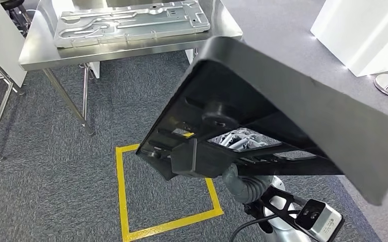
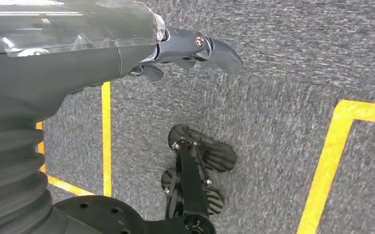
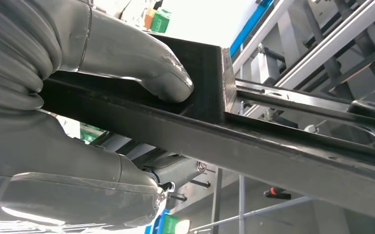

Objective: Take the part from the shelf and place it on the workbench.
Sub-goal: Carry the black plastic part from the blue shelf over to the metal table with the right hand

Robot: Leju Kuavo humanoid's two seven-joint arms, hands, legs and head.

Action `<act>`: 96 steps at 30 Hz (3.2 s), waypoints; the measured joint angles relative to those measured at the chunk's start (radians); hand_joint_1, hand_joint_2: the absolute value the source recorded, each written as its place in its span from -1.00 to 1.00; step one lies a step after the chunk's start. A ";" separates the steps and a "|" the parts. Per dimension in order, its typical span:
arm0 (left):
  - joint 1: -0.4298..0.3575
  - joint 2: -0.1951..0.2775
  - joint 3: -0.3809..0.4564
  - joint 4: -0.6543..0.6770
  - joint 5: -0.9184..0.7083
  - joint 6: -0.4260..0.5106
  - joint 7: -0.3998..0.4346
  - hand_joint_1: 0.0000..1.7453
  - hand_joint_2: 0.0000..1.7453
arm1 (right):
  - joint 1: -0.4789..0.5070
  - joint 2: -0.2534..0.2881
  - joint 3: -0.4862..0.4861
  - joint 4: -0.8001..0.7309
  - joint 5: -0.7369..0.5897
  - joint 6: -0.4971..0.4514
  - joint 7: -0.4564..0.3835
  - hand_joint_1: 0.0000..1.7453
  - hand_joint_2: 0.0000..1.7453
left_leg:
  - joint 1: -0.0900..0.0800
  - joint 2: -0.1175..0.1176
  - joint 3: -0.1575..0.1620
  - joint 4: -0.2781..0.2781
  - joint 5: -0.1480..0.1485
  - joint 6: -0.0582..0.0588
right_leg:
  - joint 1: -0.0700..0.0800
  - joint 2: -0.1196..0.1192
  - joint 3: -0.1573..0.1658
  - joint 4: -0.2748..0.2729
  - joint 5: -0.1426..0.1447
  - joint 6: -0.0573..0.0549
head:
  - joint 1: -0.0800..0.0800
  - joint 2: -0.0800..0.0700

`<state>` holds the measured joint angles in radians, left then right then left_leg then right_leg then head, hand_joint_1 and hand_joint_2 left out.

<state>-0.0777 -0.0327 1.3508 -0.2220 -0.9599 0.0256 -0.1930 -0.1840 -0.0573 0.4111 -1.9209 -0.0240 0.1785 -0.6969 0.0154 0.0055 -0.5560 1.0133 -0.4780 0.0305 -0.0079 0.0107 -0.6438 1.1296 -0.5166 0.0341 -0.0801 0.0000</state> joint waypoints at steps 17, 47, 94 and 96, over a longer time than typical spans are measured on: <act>-0.003 0.004 -0.001 0.000 -0.007 -0.008 -0.005 -1.00 1.00 | 0.018 -0.001 -0.007 -0.018 0.000 0.002 0.000 1.00 1.00 | -0.002 0.003 -0.084 0.222 -0.117 -0.042 | 0.004 -0.011 0.101 -0.140 0.040 -0.055 | -0.001 0.000; -0.004 0.006 -0.002 0.000 -0.016 -0.009 -0.006 -1.00 1.00 | 0.031 -0.001 -0.026 -0.016 0.030 -0.014 0.000 1.00 1.00 | -0.010 -0.010 -0.016 0.217 -0.122 -0.037 | 0.010 -0.008 0.050 -0.128 0.080 -0.062 | 0.002 0.000; 0.003 0.008 -0.001 0.000 -0.011 -0.022 -0.021 -1.00 1.00 | 0.065 0.000 -0.026 -0.030 0.071 -0.038 0.000 1.00 1.00 | -0.013 -0.006 0.017 -0.008 0.004 0.013 | 0.004 -0.016 -0.010 0.131 -0.084 -0.010 | 0.003 0.000; 0.004 0.007 -0.001 0.000 -0.009 -0.020 -0.021 -1.00 1.00 | 0.069 0.000 -0.026 -0.030 0.070 -0.032 0.000 1.00 1.00 | -0.012 -0.009 0.033 -0.008 -0.011 0.008 | -0.003 -0.016 -0.049 0.136 -0.068 -0.004 | 0.003 0.000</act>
<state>-0.0737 -0.0257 1.3500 -0.2220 -0.9692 0.0052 -0.2140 -0.1152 -0.0568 0.3849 -1.9512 0.0455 0.1463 -0.6970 0.0038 -0.0037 -0.5232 1.0050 -0.4887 0.0389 -0.0111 -0.0049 -0.6928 1.2651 -0.5843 0.0304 -0.0774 0.0000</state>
